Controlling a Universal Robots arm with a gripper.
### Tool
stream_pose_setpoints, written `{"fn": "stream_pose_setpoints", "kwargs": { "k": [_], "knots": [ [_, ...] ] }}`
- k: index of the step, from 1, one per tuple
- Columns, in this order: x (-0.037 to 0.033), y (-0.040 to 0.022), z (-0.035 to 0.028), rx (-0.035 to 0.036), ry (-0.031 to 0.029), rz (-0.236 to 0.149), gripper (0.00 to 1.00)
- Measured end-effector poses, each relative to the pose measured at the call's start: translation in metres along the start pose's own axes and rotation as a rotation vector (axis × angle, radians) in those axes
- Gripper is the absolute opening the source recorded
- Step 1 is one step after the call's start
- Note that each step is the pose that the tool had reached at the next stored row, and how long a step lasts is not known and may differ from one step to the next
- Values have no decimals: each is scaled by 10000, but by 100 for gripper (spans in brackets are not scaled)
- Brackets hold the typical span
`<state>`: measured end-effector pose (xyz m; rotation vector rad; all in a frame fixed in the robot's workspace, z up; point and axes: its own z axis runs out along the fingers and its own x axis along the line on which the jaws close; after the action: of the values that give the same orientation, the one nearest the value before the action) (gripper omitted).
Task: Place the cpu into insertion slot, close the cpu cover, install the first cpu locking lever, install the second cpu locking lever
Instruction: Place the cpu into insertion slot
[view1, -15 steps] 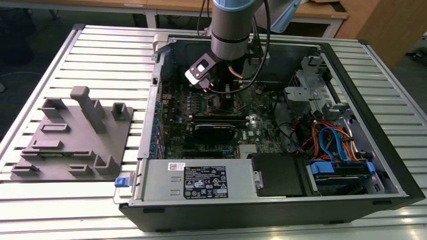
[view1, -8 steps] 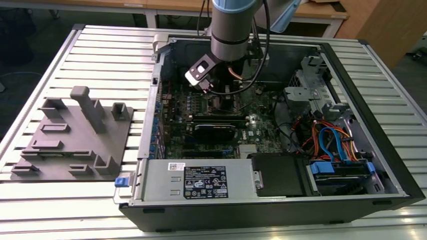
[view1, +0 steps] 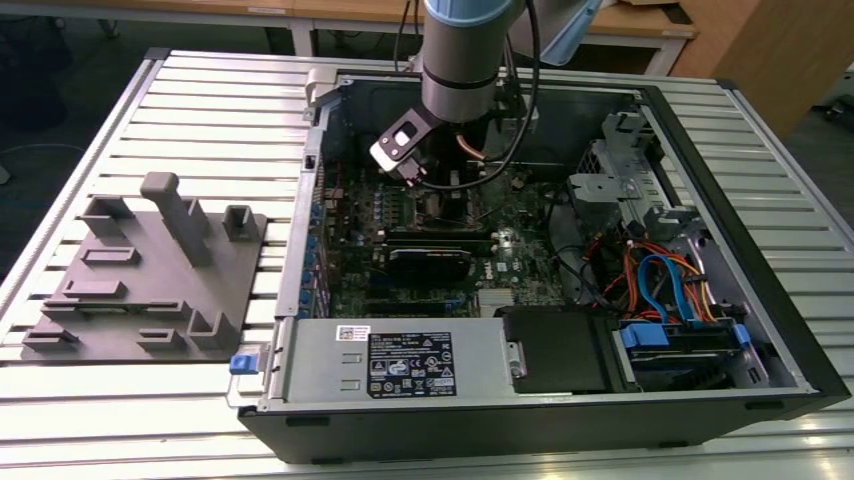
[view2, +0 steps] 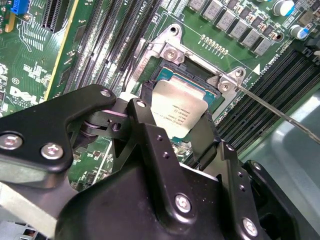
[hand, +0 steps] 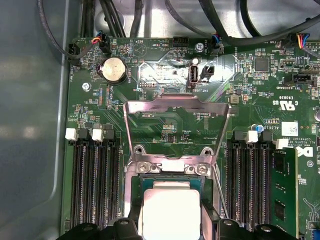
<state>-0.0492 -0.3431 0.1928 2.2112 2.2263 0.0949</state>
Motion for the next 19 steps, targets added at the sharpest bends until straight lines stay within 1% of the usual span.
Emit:
{"fn": "stream_pose_setpoints", "kwargs": {
  "k": [5,7,10,15,19],
  "knots": [
    [0,-5,-6,0,16,2,54],
    [0,-8,-5,-1,45,3,54],
    [-5,-8,-3,-2,57,4,54],
    [-25,-9,1,-1,55,12,54],
    [-26,-9,8,0,51,33,54]
  ]
}}
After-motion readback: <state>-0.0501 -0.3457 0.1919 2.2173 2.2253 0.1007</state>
